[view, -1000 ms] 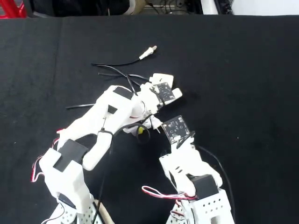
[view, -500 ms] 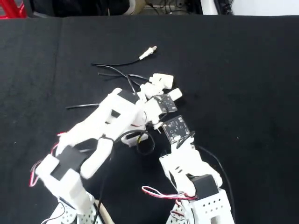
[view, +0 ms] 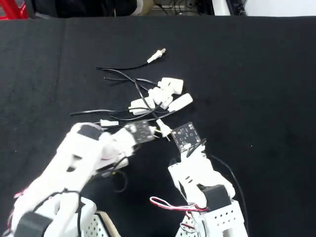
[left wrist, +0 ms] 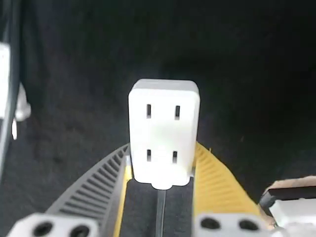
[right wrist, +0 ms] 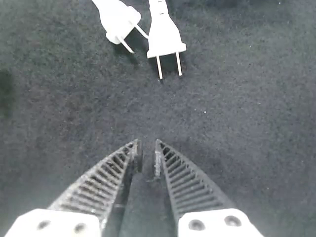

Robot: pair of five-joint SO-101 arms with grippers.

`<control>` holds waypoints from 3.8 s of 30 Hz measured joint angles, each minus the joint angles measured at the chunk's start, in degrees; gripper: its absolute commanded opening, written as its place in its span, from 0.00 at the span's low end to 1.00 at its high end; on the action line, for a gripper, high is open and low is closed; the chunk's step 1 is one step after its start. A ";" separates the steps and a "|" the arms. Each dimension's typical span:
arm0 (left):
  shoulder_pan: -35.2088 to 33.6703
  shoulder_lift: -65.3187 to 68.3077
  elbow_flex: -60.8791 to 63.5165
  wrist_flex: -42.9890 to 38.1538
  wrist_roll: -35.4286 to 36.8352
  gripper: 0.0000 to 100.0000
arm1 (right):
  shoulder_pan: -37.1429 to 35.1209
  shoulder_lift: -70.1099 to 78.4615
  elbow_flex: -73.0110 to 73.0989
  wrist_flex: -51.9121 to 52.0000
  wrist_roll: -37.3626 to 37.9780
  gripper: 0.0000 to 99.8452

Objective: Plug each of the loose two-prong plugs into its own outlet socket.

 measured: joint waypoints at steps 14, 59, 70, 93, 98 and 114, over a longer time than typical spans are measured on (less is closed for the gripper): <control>-7.30 -22.51 13.63 1.23 1.05 0.40 | 0.00 0.00 0.00 0.00 0.00 0.06; -34.73 -57.14 25.93 4.75 21.63 0.40 | -14.77 100.57 -64.62 -15.74 39.65 0.15; -34.73 -57.23 28.84 4.31 17.32 0.40 | -8.88 115.16 -79.47 -11.87 39.65 0.15; -34.73 -57.23 29.27 3.96 17.05 0.40 | -9.14 123.25 -85.10 -5.89 37.01 0.02; -34.73 -57.23 29.27 3.96 17.05 0.40 | -9.05 123.25 -86.07 -4.48 36.75 0.01; -34.73 -57.23 29.27 3.96 17.05 0.40 | -12.31 123.16 -87.21 -2.73 29.80 0.01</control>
